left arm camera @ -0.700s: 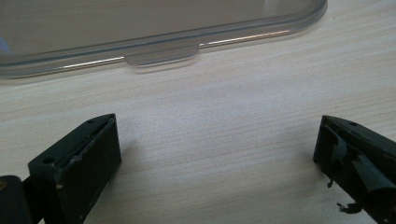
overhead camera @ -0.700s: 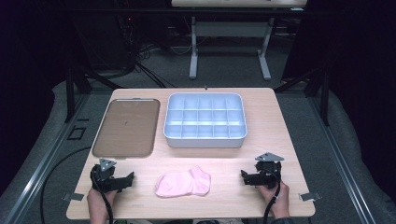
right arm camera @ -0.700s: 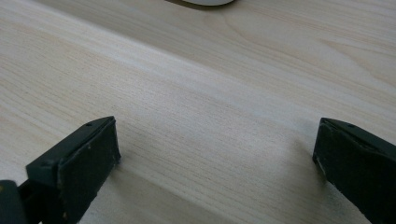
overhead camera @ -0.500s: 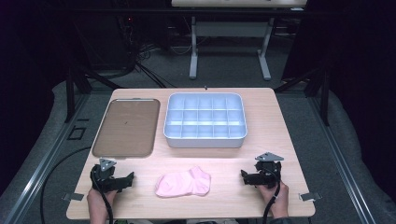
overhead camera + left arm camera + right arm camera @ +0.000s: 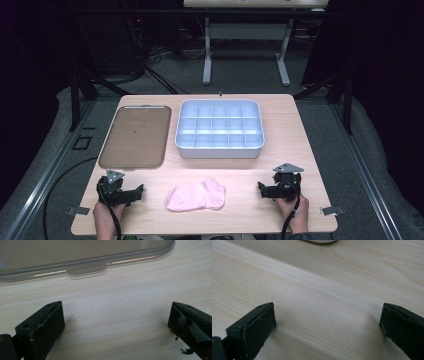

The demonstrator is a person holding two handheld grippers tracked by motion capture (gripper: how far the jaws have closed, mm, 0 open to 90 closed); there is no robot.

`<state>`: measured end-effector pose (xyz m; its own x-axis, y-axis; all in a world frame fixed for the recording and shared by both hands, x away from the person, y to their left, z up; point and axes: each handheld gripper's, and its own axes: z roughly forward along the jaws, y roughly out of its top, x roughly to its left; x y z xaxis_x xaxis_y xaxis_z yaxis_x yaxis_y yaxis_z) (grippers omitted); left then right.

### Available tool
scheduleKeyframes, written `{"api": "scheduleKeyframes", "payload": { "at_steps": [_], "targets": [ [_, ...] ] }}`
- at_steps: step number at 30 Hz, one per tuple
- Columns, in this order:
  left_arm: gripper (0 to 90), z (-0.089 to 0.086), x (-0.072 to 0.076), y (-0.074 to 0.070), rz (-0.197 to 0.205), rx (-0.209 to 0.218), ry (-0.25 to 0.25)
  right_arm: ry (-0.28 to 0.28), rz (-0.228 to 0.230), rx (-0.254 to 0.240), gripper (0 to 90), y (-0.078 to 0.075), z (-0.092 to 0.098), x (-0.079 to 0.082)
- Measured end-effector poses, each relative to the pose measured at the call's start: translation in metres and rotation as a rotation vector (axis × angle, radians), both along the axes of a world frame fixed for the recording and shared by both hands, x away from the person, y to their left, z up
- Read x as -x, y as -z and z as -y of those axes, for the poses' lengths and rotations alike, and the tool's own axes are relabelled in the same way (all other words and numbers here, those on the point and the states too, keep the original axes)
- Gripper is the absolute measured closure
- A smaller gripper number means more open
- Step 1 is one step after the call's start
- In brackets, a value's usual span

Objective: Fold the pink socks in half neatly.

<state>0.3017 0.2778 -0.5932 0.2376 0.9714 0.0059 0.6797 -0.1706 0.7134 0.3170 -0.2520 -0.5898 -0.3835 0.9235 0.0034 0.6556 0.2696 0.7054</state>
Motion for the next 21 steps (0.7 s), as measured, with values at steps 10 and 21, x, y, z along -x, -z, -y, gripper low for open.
{"api": "scheduleKeyframes", "payload": {
  "at_steps": [10, 21],
  "targets": [
    [0.3, 0.006, 0.005, -0.001, 0.045, -0.073, -0.012, 0.002, 0.0, -0.001, 0.0, 0.0, 0.0, 0.0],
    [0.5, 0.007, 0.012, -0.008, 0.042, 0.01, 0.08, 0.013, -0.001, -0.002, 0.1, 0.0, 0.0, 0.0]
  ]
}}
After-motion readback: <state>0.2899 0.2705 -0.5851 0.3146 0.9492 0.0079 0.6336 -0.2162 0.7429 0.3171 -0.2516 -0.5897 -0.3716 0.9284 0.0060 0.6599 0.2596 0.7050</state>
